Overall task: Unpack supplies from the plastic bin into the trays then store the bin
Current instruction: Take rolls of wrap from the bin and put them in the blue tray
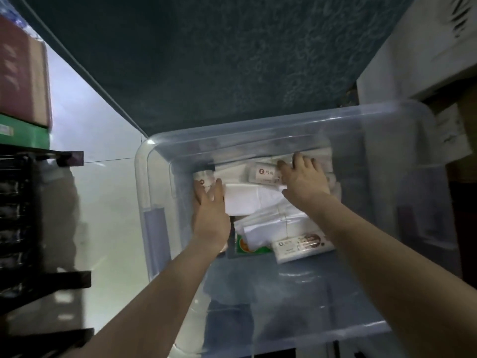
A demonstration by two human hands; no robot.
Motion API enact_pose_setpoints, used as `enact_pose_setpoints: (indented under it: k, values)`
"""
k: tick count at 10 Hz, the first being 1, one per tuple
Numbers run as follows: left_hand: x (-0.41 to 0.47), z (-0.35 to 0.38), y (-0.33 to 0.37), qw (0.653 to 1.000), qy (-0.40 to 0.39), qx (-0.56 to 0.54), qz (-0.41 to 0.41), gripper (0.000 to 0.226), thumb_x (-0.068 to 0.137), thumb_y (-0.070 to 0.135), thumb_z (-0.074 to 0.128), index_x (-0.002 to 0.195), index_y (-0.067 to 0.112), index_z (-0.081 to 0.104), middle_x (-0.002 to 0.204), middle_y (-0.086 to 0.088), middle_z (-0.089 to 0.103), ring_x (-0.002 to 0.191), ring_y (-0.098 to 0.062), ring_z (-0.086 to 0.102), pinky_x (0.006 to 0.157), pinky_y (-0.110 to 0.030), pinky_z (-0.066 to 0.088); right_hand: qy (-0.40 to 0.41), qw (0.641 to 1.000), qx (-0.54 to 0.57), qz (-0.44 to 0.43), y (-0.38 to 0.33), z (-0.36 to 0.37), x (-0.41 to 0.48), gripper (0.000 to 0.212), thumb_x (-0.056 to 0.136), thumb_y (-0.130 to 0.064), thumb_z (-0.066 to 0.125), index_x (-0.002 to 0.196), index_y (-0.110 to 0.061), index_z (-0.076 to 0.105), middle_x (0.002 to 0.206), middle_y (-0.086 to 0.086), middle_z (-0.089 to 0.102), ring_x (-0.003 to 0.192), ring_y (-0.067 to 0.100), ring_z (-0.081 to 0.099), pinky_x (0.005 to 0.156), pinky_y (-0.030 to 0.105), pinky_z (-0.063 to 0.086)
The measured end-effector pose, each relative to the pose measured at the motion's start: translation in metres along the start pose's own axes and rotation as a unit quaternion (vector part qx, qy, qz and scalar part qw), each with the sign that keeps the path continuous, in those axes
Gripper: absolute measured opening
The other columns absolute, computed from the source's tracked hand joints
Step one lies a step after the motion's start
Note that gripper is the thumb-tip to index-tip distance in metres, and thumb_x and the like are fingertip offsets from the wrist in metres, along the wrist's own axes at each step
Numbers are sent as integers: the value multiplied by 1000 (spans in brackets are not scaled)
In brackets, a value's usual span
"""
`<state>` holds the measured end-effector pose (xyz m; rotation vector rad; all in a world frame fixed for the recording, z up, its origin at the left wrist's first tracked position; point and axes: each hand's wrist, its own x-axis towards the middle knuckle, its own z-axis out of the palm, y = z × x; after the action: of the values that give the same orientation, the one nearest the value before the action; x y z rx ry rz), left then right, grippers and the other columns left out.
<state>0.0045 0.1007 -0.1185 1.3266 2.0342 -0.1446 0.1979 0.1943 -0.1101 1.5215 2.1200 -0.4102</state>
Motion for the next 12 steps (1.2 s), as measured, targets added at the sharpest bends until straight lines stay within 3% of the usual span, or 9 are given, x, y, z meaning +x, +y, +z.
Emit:
enact_pose_setpoints:
  k: [2, 3, 4, 6, 7, 8, 9, 11, 12]
  values:
    - [9, 14, 7, 998, 38, -35, -44, 89, 79, -11, 51, 150, 24, 13, 153, -25, -1, 140, -39, 7, 111, -39, 27, 6, 1000, 19, 19, -3, 10, -2, 62, 85, -14, 59, 138, -24, 29, 133, 13, 46, 119, 33, 44, 95, 45, 38]
    - [9, 22, 7, 998, 48, -41, -26, 82, 86, -1, 51, 152, 26, 9, 154, -18, -1, 141, -42, 11, 113, -48, 22, 40, 999, 12, 7, 2, 9, -5, 52, 88, -15, 55, 135, -23, 34, 128, 12, 51, 114, 33, 46, 91, 42, 37]
    - [7, 30, 2, 999, 33, -37, -1, 87, 86, -2, 51, 152, 28, 3, 154, -9, -9, 140, -45, 12, 112, -54, 23, 76, 997, 17, 5, 4, 10, -16, 50, 86, -17, 55, 133, -21, 38, 120, 12, 54, 106, 33, 49, 90, 43, 36]
    - [1, 17, 9, 999, 11, -5, -37, 115, 72, 6, 77, 150, 36, -2, 154, -17, -3, 136, -40, 16, 95, -42, 46, 96, 994, 56, 1, 6, 5, -40, 52, 84, -23, 61, 132, -21, 41, 112, 10, 55, 102, 31, 51, 88, 43, 40]
    - [-8, 4, 13, 999, 0, 8, -40, 92, 76, 17, 71, 147, 32, 15, 139, -24, 25, 122, -38, 28, 88, -47, 45, 102, 992, 76, 21, 5, -2, -56, 55, 83, -27, 63, 133, -22, 40, 111, 10, 55, 100, 31, 51, 86, 45, 41]
    - [-20, -11, 16, 999, -4, -13, -50, 76, 79, 22, 64, 143, 30, 24, 128, -27, 38, 116, -40, 32, 84, -49, 44, 105, 988, 108, 44, 5, -14, -79, 59, 79, -30, 66, 132, -21, 41, 110, 11, 55, 100, 32, 50, 83, 44, 41]
    - [-35, -27, 19, 998, -13, -24, -61, 78, 85, 30, 59, 148, 32, 13, 133, -28, 37, 121, -43, 30, 88, -49, 42, 104, 982, 143, 68, 7, -28, -108, 57, 78, -30, 66, 130, -21, 42, 111, 10, 54, 102, 31, 49, 81, 44, 44]
    - [-94, -64, 26, 997, 9, -57, 49, 76, 85, 27, 59, 150, 30, 19, 127, -29, 44, 108, -39, 40, 85, -34, 31, 125, 971, 182, 93, 17, -59, -179, 57, 78, -35, 66, 128, -22, 44, 113, 8, 52, 104, 30, 50, 78, 41, 45]
    - [-128, -87, 40, 987, 15, -87, 133, 77, 80, 23, 67, 147, 30, 30, 126, -19, 48, 111, -36, 43, 89, -34, 35, 171, 961, 190, 108, 26, -80, -223, 60, 74, -38, 69, 128, -23, 46, 112, 7, 54, 103, 28, 51, 77, 40, 46]
